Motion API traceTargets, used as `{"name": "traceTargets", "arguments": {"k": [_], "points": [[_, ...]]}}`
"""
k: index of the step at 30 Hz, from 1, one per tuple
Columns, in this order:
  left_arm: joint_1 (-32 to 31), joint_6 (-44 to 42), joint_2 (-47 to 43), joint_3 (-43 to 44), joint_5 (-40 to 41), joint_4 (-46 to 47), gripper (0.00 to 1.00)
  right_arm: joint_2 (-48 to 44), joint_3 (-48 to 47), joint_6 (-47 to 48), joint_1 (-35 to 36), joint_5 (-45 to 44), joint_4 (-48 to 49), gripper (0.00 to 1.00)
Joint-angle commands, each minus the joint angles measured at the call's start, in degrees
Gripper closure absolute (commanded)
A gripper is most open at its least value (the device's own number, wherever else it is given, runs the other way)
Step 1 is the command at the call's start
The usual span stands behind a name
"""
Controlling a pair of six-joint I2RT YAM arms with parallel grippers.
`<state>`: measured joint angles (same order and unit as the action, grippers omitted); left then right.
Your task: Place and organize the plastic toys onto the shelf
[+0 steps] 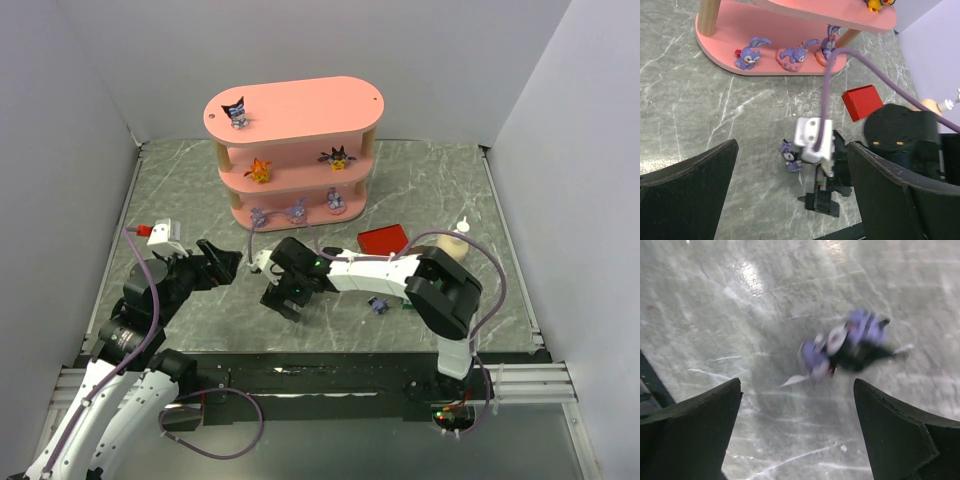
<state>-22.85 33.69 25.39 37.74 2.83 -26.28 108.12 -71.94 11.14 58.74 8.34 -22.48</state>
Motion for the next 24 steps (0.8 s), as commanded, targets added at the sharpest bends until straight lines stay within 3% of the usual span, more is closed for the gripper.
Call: {"name": "traceTargets", "arguments": {"k": [1,7,10,14,18,24], "points": [[-0.2,-0.1,0.0,0.7,-0.2,0.5,0.04,-7.6,3.1,-4.7,0.3,-4.1,5.5,0.00],[-0.2,0.1,-0.9,0.6,0.0,0.4,0.04,-15.6,7.6,-18.9,0.6,-10.3,8.9,0.00],[-0.2,0.1,-1.3,0.6,0.2,0.5,0.04,-17.2,4.3,-27.0,0.6,-12.5,6.0,0.01],[-0.2,0.5,-1.5,0.9,1.6,-0.3,0.04,-10.3,-7.1,-35.7,2.2,-18.4,-7.5,0.04],[-0.2,1.6,-3.1,1.6,5.8,-1.8,0.04,-2.4,-16.5,-38.8,4.7,-24.5,-13.4,0.06],[-0.2,4.2,-6.3,2.3,13.3,-3.9,0.04,8.7,-27.4,-43.8,5.6,-24.3,-16.2,0.13]]}}
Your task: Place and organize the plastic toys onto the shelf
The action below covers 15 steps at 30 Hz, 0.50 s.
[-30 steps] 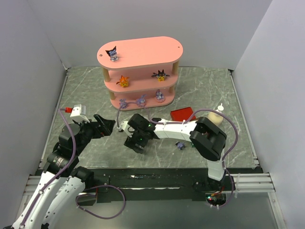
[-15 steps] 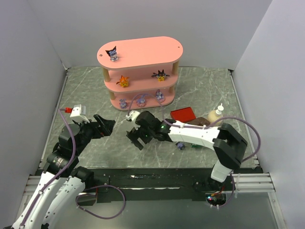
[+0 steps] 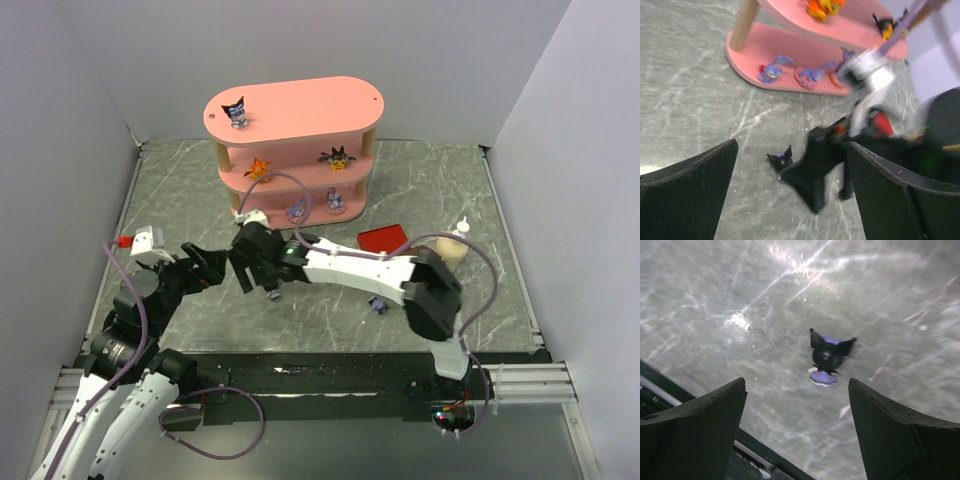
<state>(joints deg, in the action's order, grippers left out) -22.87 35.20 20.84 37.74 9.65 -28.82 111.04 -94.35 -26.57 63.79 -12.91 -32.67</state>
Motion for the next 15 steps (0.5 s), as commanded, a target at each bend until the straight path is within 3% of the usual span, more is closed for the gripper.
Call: {"name": "traceTargets", "arguments": {"k": [1,15], "points": [[-0.2,2.9,-2.5,2.4,7.5,-1.8,0.04,6.7,-5.8,-7.1,0.5,-3.6,-7.2,0.15],[-0.2,2.9,-3.5,2.4,8.5,-1.8,0.04,14.7,-6.9,-11.9,1.7,-7.6,-7.7,0.38]]}}
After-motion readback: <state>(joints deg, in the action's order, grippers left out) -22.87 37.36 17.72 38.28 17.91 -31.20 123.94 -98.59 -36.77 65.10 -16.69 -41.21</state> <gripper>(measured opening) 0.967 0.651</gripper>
